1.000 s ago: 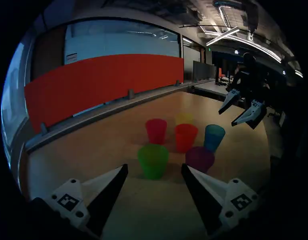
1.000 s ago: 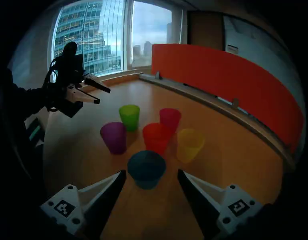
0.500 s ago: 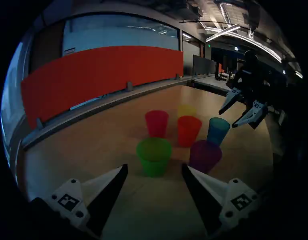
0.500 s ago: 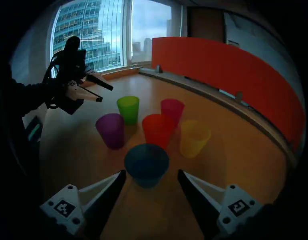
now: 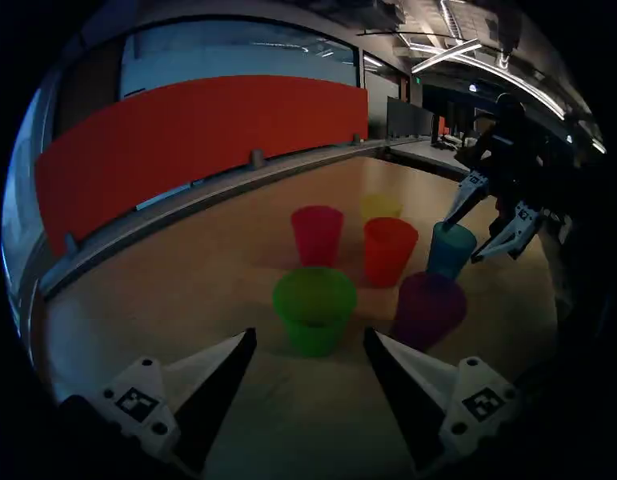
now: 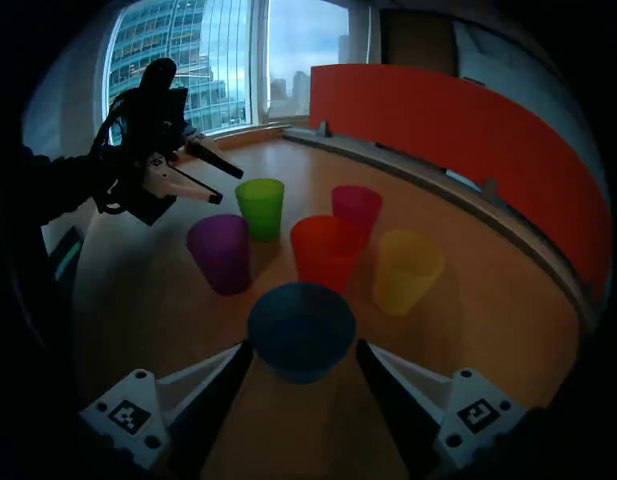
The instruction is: Pour water
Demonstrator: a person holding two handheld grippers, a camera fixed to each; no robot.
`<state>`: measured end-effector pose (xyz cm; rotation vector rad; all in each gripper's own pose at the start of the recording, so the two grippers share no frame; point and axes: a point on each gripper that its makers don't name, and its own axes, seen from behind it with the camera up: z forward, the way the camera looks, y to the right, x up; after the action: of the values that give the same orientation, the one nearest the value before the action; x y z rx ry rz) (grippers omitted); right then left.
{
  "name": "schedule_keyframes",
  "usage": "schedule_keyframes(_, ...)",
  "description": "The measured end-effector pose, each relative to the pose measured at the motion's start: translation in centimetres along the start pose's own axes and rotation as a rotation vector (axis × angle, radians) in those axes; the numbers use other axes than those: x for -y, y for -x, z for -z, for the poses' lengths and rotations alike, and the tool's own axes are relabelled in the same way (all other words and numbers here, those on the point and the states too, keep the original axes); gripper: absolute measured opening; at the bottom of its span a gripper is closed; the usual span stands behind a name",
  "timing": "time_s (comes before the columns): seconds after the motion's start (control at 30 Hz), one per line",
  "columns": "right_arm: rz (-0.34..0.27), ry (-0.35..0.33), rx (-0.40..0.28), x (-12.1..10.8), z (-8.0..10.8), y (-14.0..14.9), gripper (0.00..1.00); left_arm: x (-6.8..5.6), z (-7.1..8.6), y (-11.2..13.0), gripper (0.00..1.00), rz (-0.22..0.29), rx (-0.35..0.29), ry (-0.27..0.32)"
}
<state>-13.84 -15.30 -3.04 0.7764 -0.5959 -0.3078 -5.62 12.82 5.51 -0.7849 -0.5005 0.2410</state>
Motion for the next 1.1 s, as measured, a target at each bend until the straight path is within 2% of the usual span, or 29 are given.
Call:
schedule_keyframes(0.67,0.005,-0.005,0.003,-0.2,-2.0,-0.2,1.00,-0.5,-3.9,-1.0,1.00,-0.024,0.021,0.042)
schedule_keyframes(1.1,0.010,-0.009,0.000,-0.2,-2.3,-0.5,1.00,-0.7,-5.1,-1.4,1.00,-0.050,0.026,0.045)
